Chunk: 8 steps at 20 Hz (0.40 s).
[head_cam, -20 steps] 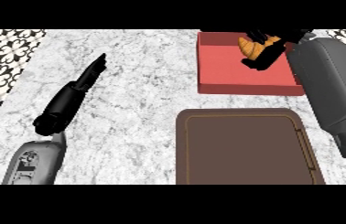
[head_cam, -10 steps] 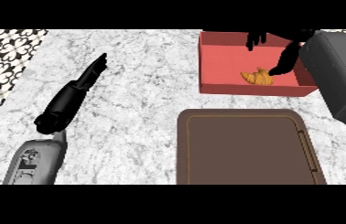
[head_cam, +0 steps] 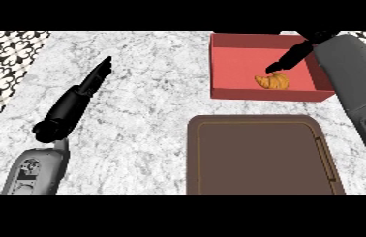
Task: Pick the croissant from the tray and place it in the cardboard box
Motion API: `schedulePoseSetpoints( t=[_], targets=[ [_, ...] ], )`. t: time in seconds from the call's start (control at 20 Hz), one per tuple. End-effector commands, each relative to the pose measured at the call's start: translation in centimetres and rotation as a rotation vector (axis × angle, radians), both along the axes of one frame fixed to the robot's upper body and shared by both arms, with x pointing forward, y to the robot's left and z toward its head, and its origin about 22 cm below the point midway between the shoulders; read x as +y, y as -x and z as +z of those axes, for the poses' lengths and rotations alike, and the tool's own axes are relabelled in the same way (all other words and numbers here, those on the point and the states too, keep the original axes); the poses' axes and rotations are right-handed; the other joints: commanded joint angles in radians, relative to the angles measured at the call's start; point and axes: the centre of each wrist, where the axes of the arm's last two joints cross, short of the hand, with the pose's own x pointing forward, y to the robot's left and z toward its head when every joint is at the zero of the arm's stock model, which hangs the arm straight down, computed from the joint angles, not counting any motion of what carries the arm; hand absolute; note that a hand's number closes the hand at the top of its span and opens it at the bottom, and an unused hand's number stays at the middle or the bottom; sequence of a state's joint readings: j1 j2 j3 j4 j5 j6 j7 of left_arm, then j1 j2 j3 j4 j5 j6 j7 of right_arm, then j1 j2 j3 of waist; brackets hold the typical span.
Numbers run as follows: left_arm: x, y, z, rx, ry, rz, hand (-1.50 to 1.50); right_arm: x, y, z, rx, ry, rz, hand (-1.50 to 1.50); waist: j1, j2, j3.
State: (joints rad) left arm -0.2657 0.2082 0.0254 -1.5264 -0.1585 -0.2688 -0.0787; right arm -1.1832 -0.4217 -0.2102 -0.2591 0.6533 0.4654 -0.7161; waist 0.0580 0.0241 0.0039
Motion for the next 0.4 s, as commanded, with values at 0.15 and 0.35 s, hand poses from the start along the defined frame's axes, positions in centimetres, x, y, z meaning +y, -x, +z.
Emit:
schedulePoseSetpoints(
  t=[0.15, 0.35],
  targets=[
    [-0.1, -0.6, 0.8, -0.021, -0.017, -0.011, 0.0, -3.1, 0.4, 0.0, 0.218, -0.425, -0.088, -1.5, 0.012, 0.013, -0.001],
    [-0.9, -0.2, 0.5, -0.033, -0.011, -0.035, 0.0, -6.6, 1.3, 0.6, 0.191, -0.497, -0.183, -1.5, 0.028, 0.019, 0.001]
  ],
)
